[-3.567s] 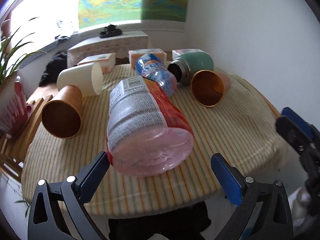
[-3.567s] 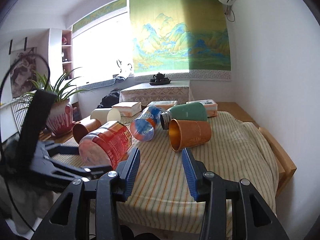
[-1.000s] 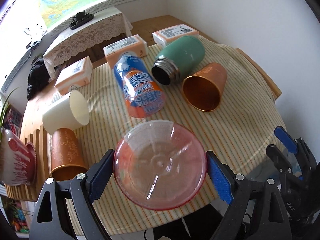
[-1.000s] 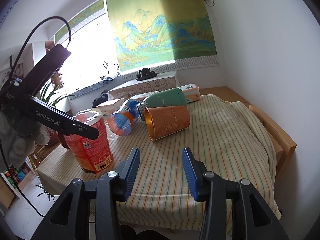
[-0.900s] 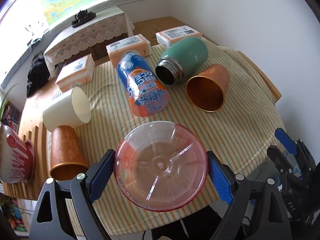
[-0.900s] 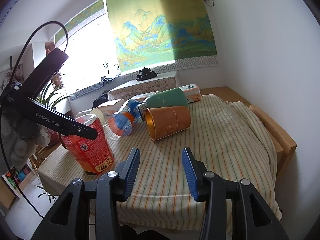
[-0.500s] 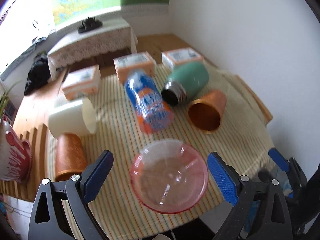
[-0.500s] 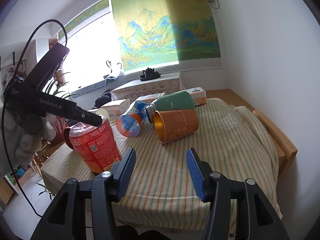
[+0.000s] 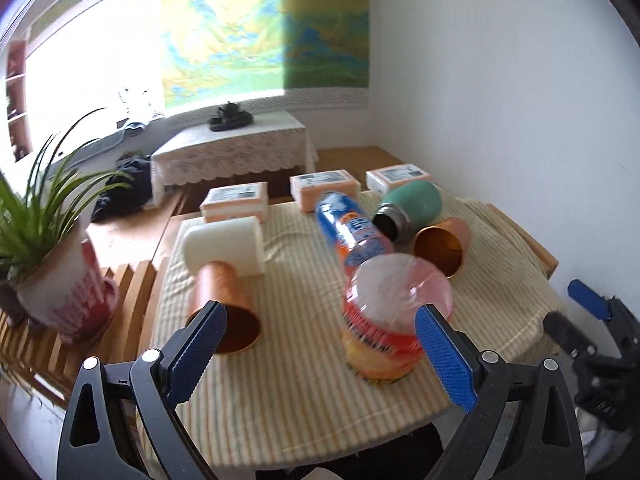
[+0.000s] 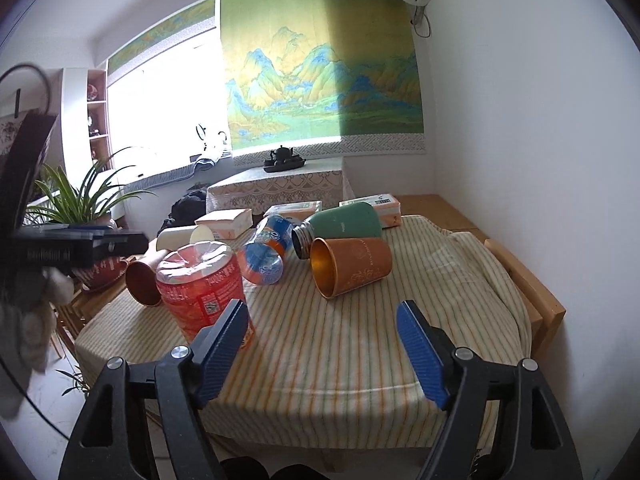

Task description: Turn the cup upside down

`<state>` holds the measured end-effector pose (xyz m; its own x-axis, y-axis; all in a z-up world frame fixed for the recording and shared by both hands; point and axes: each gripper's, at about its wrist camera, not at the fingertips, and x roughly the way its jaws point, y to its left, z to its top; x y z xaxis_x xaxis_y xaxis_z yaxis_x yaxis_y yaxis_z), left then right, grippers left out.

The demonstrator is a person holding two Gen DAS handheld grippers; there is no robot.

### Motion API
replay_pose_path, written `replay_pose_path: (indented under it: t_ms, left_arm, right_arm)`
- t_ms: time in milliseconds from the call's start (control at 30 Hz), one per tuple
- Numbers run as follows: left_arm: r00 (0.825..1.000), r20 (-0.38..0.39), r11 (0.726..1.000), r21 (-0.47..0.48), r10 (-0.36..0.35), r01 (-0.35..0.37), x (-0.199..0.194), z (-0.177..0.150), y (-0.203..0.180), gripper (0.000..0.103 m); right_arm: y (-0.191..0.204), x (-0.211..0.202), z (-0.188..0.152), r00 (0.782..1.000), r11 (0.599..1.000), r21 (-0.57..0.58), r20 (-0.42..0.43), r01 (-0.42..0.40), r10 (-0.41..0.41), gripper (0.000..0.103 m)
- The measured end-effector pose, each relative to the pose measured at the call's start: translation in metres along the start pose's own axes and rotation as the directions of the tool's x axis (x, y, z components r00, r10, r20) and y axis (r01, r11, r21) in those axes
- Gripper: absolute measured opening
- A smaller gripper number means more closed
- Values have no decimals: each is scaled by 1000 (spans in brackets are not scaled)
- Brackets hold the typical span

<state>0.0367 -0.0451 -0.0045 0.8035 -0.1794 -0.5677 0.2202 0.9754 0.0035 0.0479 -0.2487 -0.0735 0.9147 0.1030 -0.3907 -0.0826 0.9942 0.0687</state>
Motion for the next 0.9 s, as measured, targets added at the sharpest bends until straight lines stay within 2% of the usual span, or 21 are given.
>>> replay_pose_path:
  t_ms: [100,200,333,467,600,900]
  left_arm:
    - [997,55,997,-48,62,-59,-13,-23,12,97]
    - [984,120,988,-99,132,-120,-31,-41,20,97]
    - [957,199,971,-161,209,-178,-58,-56,28,97]
    - [935,254,961,-187,247,-203,-82,-66,30,98]
    - [913,307,953,-224,268,-204,-99,-72,30,99]
    - [909,328,959,-201,257,-199,-111,-78,22,102]
  right_arm:
    - [12,-6,2,1000,1000,-22,24,15,-15,73]
    - [22,-12,4,999,999,-34,38,12,-10,74]
    - [31,-21,5,998,999,-51,65,13,-10,74]
    - [40,-30,5,996,997,-67,84,23,-17,74]
    - [44,-39,5,994,998,-63,104,27,-20,74]
    - [46,-53,4,990,997,-51,136,52,-45,78]
